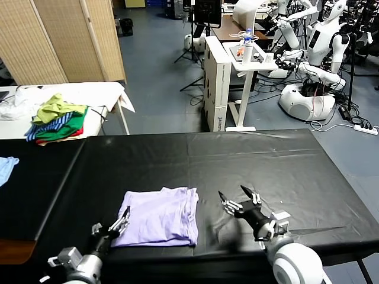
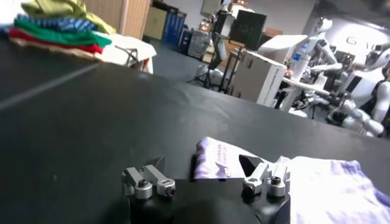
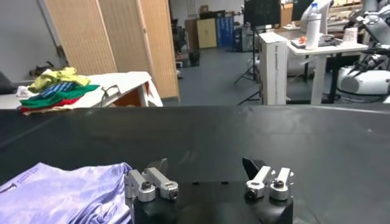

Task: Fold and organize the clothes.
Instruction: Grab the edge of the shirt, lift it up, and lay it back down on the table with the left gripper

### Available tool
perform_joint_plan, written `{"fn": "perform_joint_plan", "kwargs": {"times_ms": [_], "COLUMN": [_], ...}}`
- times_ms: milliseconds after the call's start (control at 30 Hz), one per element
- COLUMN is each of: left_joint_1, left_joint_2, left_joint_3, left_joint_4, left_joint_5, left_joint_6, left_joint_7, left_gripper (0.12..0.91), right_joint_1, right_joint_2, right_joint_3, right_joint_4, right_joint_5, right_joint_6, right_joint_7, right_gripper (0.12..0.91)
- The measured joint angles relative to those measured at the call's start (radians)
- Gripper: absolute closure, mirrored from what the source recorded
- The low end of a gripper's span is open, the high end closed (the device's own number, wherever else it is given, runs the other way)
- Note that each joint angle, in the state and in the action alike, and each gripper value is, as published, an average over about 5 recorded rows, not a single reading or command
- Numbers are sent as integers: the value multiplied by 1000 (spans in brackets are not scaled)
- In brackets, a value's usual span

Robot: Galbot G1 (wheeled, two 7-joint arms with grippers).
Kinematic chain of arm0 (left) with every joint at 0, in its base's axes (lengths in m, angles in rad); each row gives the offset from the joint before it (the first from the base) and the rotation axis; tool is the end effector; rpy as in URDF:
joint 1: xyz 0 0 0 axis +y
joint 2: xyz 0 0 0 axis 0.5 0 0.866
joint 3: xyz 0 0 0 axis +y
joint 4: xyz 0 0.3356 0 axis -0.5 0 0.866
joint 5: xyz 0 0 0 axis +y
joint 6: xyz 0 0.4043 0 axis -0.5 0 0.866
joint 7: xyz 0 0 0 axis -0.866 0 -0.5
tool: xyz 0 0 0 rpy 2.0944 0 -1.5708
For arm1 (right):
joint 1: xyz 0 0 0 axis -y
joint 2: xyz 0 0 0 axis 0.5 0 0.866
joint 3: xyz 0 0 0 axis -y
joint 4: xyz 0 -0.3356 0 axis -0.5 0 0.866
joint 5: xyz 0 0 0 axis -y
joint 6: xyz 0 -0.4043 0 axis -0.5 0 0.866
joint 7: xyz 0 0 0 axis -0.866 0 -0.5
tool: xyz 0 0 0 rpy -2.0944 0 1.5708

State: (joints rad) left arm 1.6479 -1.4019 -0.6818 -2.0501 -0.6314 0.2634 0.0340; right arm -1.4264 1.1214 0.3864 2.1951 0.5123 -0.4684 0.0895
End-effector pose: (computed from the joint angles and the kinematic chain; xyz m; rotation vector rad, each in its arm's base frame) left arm 0.2145 0.0808 -0.3137 -0.0096 -2.7414 0.5896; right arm 0.2616 -0.0027 -0.2215 0.4494 -2.7587 -0.0974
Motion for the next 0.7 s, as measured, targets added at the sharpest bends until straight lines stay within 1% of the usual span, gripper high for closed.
{"fn": "perform_joint_plan", "kwargs": {"times_ms": [100,333,367,467,500,600,633,700], "left_joint_1": [-2,-4,-5,-8,-8,-7,-6,-3], "left_joint_2": [-2,-10,-11,-15,-16,-19,-20,-19], "left_joint_3": [-2,-10,-11,-11,-11,-11,-11,-11], "left_joint_4": [6,19,21,27,27,23,19,9], "left_joint_5": [-47,-136,-141,-148,-149,-150,-148,-132], "left_joint_6": [8,23,25,28,28,29,30,29], "left_joint_7": [1,5,5,4,3,-3,-6,-12], "left_gripper": [155,355,393,545,615,785,827,866], "right_joint_1": [-4,-7,-8,-10,-10,-9,-10,-12], "right_joint_2": [2,8,9,10,10,12,13,15], "right_joint_3": [5,8,9,9,10,9,8,6], "right_joint_4": [2,4,5,8,8,9,8,7], "right_joint_5": [-3,-7,-8,-9,-10,-12,-13,-18], "right_joint_6": [0,1,1,1,1,2,2,2], "right_joint_7": [0,1,1,0,0,0,0,0], "right_gripper": [118,118,118,118,118,118,118,118]}}
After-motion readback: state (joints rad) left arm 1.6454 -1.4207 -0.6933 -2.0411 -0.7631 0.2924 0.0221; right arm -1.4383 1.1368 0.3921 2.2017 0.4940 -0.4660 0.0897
